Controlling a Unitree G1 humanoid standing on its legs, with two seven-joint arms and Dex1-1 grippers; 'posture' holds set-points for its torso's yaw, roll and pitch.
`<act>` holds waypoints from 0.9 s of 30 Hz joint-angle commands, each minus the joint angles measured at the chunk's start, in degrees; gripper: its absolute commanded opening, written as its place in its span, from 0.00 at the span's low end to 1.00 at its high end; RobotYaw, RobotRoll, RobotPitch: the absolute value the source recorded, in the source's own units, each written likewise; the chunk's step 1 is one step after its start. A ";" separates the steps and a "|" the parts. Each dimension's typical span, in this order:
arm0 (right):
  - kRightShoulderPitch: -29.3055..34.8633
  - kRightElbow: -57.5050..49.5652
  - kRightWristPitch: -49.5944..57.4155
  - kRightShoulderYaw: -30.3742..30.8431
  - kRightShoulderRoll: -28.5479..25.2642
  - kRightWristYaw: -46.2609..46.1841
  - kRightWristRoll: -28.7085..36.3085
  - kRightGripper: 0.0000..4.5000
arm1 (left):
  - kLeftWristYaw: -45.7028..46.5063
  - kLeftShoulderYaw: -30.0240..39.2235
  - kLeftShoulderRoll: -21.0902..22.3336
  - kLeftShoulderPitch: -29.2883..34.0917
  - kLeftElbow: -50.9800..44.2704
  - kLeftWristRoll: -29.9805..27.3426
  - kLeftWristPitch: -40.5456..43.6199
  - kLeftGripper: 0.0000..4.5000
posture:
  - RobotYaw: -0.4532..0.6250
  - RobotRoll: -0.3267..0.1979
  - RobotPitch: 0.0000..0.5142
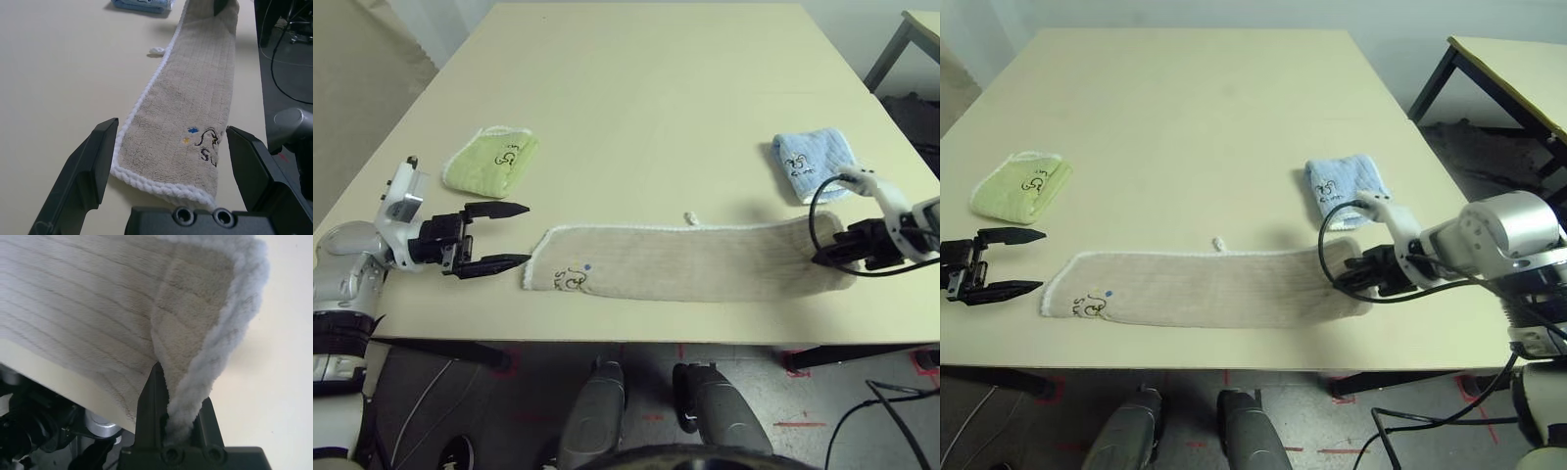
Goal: Fold the towel and set it aside.
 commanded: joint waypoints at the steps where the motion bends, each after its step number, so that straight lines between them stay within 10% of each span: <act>1: -4.67 -5.33 5.55 -0.92 1.38 1.75 3.42 0.01 | -0.27 -0.57 -0.27 0.06 -0.22 0.82 -1.02 1.00 | 0.45 0.62 0.28; 13: -5.95 -11.40 6.15 -0.66 5.66 -13.55 28.54 0.01 | -0.27 -0.31 -0.46 -0.09 -1.11 0.61 -0.52 1.00 | 0.47 0.62 0.31; 27: -2.30 -6.15 6.15 -6.59 18.49 -37.24 40.52 0.01 | -0.27 0.69 -0.13 0.65 -1.40 0.90 -0.38 1.00 | 0.48 0.62 0.32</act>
